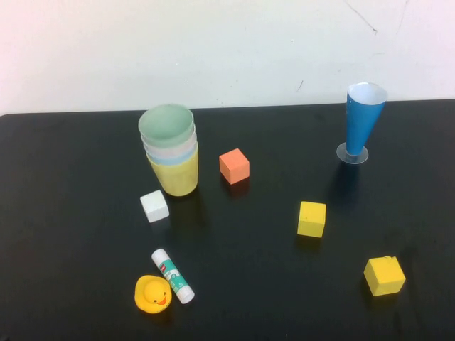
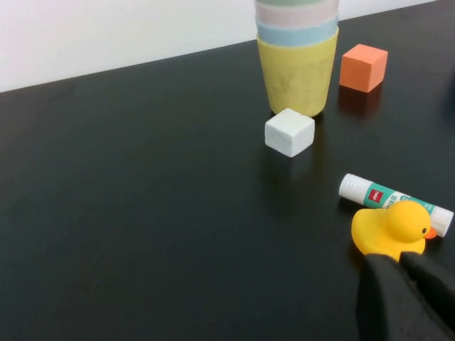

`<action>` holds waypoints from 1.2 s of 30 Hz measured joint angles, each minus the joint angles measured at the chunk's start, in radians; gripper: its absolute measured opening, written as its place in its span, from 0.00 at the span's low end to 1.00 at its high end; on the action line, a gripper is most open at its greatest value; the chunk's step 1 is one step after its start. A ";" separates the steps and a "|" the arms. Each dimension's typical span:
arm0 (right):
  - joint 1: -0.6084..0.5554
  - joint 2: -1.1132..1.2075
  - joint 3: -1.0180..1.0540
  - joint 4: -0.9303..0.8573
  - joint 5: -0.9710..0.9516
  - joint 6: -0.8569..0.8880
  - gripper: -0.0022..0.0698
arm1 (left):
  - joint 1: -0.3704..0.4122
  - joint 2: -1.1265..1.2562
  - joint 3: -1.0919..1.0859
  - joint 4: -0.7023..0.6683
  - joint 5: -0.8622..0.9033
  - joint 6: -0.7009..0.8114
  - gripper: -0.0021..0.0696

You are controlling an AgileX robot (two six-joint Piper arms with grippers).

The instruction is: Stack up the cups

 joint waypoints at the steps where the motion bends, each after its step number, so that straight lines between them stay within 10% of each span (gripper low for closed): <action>1: -0.024 -0.024 0.035 -0.003 -0.017 0.000 0.03 | 0.000 0.000 0.000 0.000 0.000 0.000 0.03; 19: -0.112 -0.237 0.295 -0.003 -0.046 0.000 0.03 | 0.000 0.000 0.000 0.000 0.000 0.000 0.03; 36: -0.112 -0.295 0.391 -0.130 0.064 0.370 0.03 | 0.000 0.000 0.000 0.000 0.002 0.000 0.03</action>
